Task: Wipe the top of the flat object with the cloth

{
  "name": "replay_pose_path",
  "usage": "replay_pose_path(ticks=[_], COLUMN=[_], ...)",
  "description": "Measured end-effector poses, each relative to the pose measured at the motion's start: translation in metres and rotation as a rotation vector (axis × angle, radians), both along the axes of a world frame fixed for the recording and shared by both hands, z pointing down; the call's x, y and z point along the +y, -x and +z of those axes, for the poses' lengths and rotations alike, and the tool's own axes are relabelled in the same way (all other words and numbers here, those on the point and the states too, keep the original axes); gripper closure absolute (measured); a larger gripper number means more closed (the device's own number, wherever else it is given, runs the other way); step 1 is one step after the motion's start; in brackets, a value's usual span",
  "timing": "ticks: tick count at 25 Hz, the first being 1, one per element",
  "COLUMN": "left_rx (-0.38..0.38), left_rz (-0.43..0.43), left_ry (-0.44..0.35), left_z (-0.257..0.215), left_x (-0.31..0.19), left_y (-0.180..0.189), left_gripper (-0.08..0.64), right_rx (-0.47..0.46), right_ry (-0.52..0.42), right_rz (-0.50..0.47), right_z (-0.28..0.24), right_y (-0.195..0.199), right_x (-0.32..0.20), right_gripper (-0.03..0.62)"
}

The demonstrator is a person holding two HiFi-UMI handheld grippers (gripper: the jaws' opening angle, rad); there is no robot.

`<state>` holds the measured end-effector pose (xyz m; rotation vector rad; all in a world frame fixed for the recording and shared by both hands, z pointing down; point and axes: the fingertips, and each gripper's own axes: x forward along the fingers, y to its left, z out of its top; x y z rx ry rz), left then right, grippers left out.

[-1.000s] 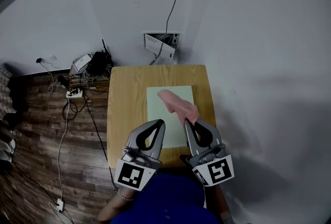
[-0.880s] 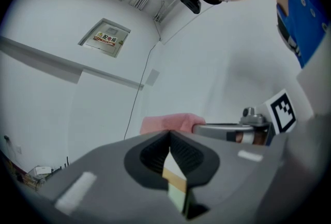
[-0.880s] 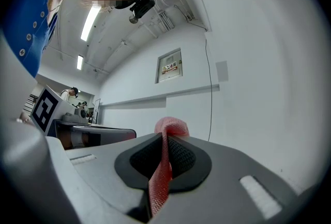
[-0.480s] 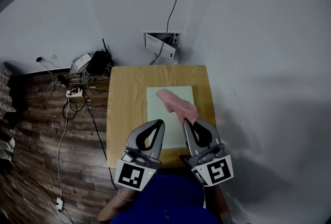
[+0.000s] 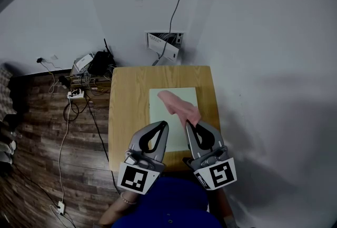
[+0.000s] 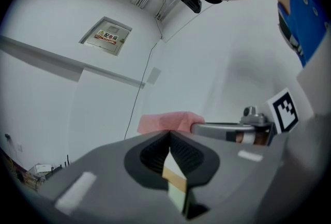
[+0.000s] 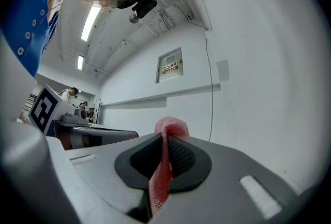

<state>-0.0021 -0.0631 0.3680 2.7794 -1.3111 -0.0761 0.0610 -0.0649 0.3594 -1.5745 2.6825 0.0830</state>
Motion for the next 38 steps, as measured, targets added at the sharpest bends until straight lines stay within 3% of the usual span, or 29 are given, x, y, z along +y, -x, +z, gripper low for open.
replay_pose_path(ticks=[38], left_rx=[-0.001], left_rz=[0.003], left_ry=[-0.002], left_z=[-0.0018], left_x=[-0.0013], left_y=[-0.0058], left_gripper=[0.558], right_rx=[0.0], right_ry=[0.015], right_rz=[-0.03], right_z=[-0.0011], right_y=[0.003], right_x=[-0.0023], right_gripper=[0.58])
